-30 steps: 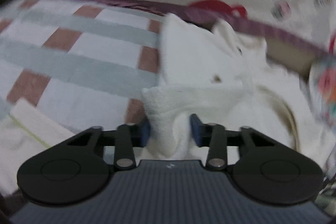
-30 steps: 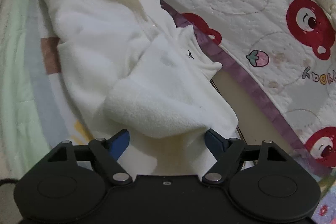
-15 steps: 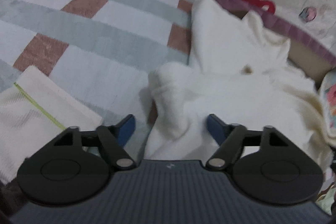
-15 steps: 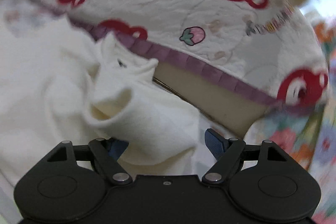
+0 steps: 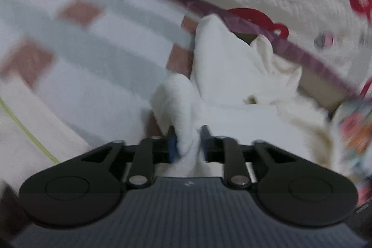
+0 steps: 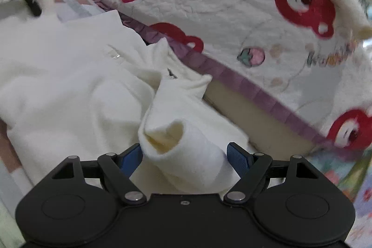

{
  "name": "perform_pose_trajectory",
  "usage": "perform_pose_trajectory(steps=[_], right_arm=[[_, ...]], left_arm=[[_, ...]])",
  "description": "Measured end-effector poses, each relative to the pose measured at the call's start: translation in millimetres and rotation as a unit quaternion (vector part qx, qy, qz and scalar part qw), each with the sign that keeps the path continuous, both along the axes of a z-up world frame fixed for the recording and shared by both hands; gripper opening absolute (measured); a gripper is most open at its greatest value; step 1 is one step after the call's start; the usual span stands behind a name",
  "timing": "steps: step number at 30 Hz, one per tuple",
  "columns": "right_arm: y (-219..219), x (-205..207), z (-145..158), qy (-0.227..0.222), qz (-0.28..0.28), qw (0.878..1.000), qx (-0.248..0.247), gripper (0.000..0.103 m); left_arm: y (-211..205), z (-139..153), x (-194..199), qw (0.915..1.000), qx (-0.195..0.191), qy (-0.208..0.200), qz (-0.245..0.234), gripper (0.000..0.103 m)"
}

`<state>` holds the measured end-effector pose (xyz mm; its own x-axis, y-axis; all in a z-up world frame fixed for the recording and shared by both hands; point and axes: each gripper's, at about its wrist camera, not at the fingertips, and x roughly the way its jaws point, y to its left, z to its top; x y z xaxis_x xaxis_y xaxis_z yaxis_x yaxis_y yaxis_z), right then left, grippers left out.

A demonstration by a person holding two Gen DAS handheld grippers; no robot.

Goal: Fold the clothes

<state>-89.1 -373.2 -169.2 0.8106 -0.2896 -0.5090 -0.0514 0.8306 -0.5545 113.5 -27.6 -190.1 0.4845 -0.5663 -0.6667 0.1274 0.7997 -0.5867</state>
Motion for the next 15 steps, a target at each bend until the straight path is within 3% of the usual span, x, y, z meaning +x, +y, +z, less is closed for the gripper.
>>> perform_pose_trajectory(steps=[1,2,3,5,6,7,9,11,15], right_arm=[[-6,1,0,-0.005,-0.014,1.0,0.026,0.082],[-11,1,1,-0.01,-0.024,0.999,0.046,0.081],[-15,0,0,-0.012,-0.032,0.998,0.062,0.079],[-20,-4,1,-0.017,-0.038,0.997,0.072,0.055],[-22,-5,3,-0.019,-0.04,0.996,0.078,0.03],[-24,-7,5,-0.021,-0.042,0.995,0.083,0.018],[-26,-8,12,-0.033,-0.054,0.993,0.1,0.018],[-29,-8,22,-0.051,-0.065,0.991,0.109,0.018],[-35,-12,51,-0.102,-0.084,0.984,0.116,0.016]], left_arm=[[5,-8,2,0.9993,-0.029,0.022,0.012,0.046],[9,-14,3,0.9977,-0.051,0.04,0.021,0.046],[7,-17,4,0.9977,-0.048,0.045,0.02,0.046],[1,-17,3,0.999,-0.026,0.033,0.014,0.046],[-3,-16,2,0.9995,-0.015,0.024,0.013,0.045],[-3,-14,2,0.9997,-0.005,0.015,0.018,0.038],[-5,-12,1,0.9995,0.017,-0.003,0.028,0.03],[-7,-9,0,0.9985,0.035,-0.02,0.036,0.015],[-5,9,-4,0.9966,0.031,-0.066,0.037,0.009]])
